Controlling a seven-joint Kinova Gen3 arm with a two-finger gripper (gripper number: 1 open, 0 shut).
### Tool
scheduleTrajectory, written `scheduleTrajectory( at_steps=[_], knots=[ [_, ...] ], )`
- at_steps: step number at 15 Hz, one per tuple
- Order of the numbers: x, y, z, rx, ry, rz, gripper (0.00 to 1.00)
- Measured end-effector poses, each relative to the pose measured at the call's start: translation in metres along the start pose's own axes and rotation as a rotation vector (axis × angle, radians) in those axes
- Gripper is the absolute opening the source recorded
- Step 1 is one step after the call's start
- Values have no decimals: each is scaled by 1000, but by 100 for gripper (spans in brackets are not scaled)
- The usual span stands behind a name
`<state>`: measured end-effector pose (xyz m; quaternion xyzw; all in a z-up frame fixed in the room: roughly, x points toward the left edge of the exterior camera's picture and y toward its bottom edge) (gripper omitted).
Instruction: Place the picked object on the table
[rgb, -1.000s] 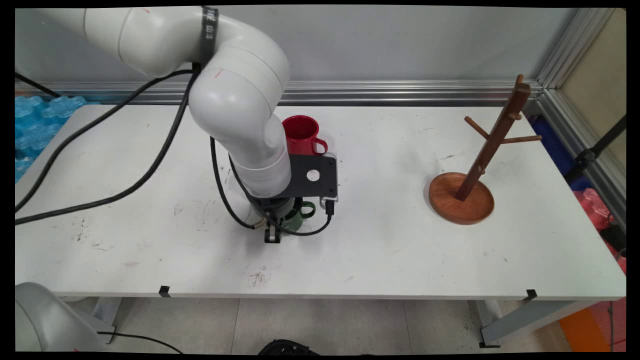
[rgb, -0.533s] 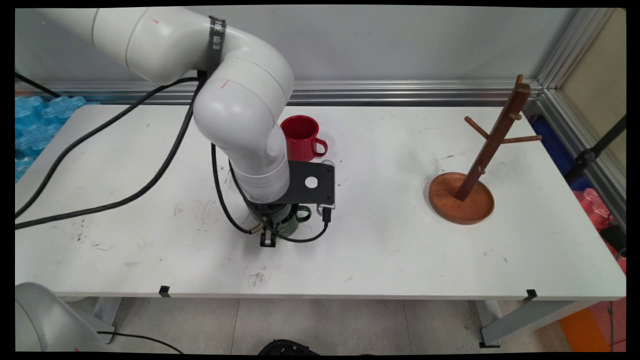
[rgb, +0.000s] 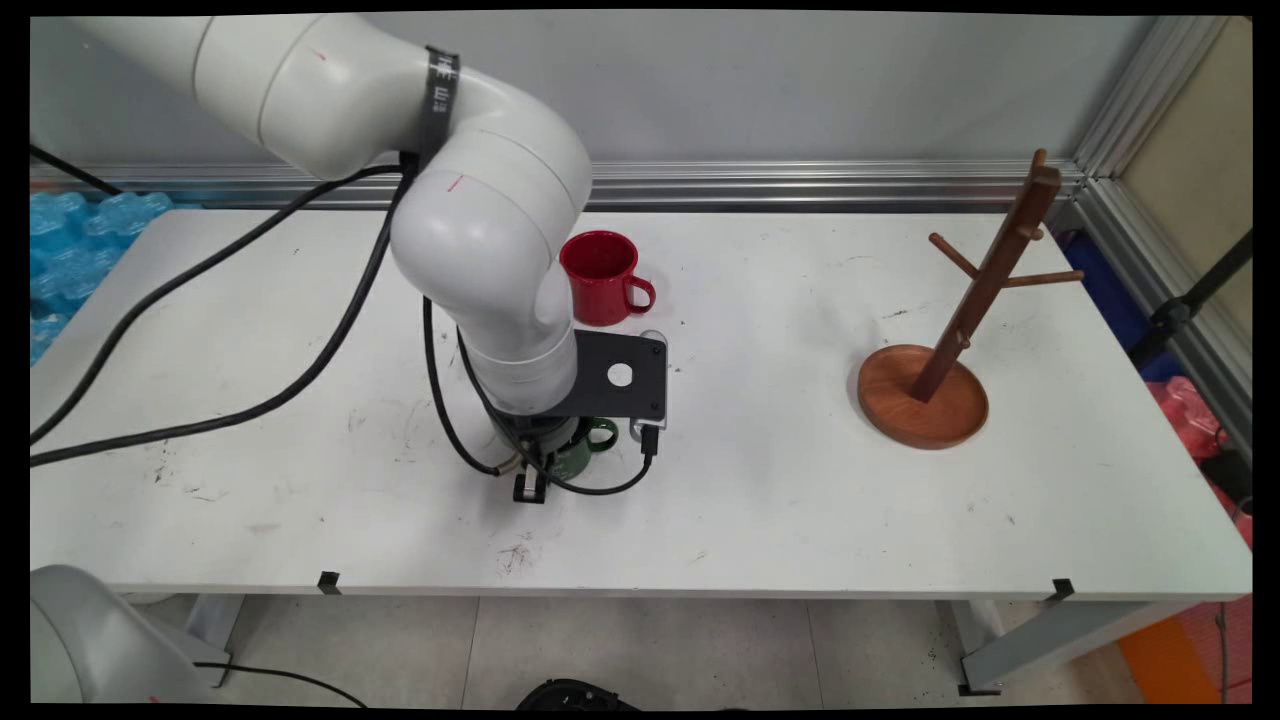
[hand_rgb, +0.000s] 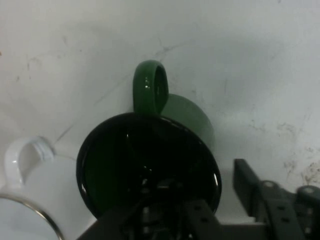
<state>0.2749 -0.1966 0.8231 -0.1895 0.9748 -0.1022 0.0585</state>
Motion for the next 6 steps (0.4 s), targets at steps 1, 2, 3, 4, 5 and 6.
scheduleTrajectory(
  at_steps=[1,2,3,4,5,6],
  knots=[
    [0,0,0,0,0,1,100],
    [0,1,0,-1,1,3,100],
    [1,1,0,-2,2,4,100],
    [1,1,0,-2,4,6,100],
    [1,1,0,-2,8,8,100],
    [2,1,-2,-3,13,11,100]
  ],
)
